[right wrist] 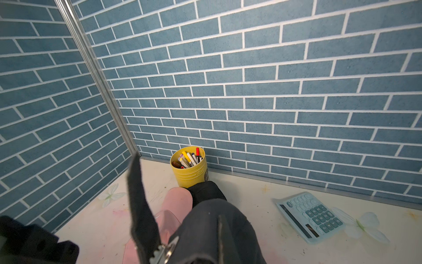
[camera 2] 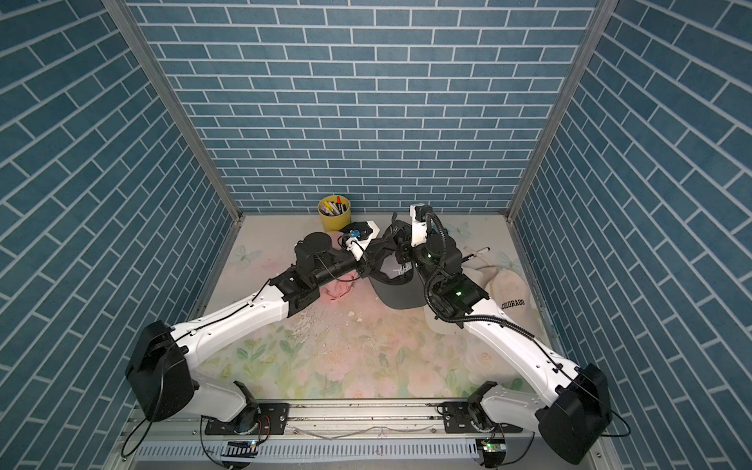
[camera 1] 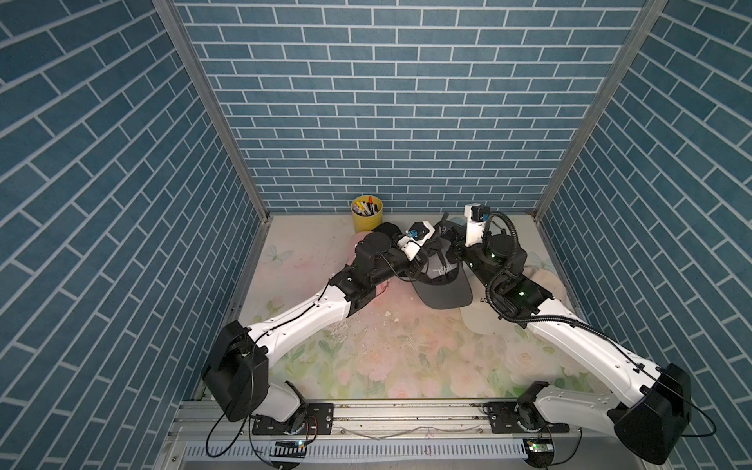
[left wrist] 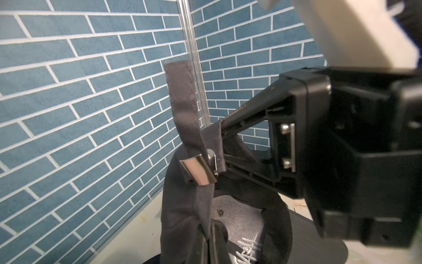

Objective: Open the adjustable buckle of the baseball cap
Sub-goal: Pull the adjustable strap on the baseball cap.

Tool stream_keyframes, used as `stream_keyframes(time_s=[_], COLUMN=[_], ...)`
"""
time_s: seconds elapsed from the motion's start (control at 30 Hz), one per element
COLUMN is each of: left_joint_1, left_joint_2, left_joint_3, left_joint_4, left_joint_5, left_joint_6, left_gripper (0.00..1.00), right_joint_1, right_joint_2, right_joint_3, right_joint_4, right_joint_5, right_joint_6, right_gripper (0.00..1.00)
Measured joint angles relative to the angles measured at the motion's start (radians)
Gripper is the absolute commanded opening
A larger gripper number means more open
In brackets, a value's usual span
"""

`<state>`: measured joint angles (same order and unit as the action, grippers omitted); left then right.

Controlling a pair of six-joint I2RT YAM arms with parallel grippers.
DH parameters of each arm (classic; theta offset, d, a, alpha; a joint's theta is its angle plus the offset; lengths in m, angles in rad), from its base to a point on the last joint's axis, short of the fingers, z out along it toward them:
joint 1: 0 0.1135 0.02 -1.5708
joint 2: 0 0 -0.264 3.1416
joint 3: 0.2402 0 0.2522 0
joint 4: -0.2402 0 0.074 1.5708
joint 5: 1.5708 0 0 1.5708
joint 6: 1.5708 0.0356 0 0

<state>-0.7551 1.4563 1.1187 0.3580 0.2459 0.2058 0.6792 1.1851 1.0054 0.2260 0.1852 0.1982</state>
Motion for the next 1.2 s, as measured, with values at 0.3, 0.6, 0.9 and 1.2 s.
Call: stream_keyframes(time_s=[0.3,0.6,0.9,1.2], left_joint_1=[0.0,0.0,0.0,0.0], left_joint_2=[-0.056,-0.056,-0.056,-0.057], left_joint_3=[0.022,0.045,0.045,0.045], left_joint_4=[-0.032,-0.077,-0.102,-0.107], left_joint_5=[0.059,0.096,0.08,0.061], left_joint_6=[0.054,0.072,0.076,0.079], left_gripper=[0.0,0.0,0.0,0.0], right_joint_1=[-0.004,0.024,0.043,0.047], right_joint_2=[-0.007,0.014,0.018,0.016], right_joint_3=[-0.006,0.048,0.051,0.048], right_joint_4=[-0.027,-0.068,-0.109,-0.134], right_joint_5=[-0.15,-0.179,-0.167,-0.121], right_joint_6=[-0.169,-0.302,-0.363,-0.378], right_gripper=[0.2,0.26,0.06,0.15])
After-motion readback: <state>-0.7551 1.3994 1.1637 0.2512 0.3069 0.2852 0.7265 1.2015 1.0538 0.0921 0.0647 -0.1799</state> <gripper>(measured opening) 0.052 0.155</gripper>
